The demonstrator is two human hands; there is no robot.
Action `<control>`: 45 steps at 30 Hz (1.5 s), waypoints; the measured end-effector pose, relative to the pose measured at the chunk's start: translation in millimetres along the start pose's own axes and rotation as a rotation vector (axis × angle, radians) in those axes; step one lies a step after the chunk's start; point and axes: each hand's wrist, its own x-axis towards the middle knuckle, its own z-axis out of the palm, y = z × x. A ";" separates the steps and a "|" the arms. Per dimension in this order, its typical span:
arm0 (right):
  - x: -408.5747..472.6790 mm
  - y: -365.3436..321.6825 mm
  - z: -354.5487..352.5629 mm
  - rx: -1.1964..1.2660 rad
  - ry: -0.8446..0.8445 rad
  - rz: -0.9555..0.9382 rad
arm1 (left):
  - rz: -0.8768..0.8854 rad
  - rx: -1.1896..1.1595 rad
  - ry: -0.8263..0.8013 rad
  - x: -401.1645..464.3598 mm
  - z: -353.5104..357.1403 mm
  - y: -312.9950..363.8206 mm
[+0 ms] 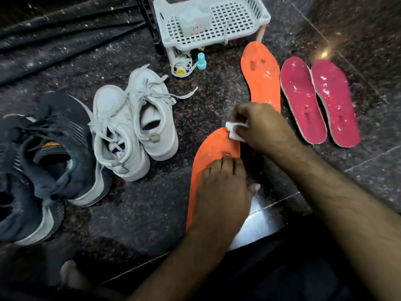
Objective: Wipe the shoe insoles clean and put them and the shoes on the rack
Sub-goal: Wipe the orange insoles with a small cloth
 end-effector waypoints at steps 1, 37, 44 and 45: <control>1.0 -0.5 -2.8 0.004 0.059 -0.015 | -0.020 -0.006 -0.011 -2.3 1.0 6.5; -2.8 -25.9 9.4 -0.106 -0.223 -0.362 | -0.262 -0.311 0.068 44.7 70.9 3.5; 0.7 -11.2 -5.0 -0.257 -0.170 -0.131 | -0.199 0.070 0.208 -4.6 54.2 28.0; -2.5 -14.8 -3.9 -0.223 -0.162 -0.172 | -0.174 0.052 0.171 -12.9 49.7 38.9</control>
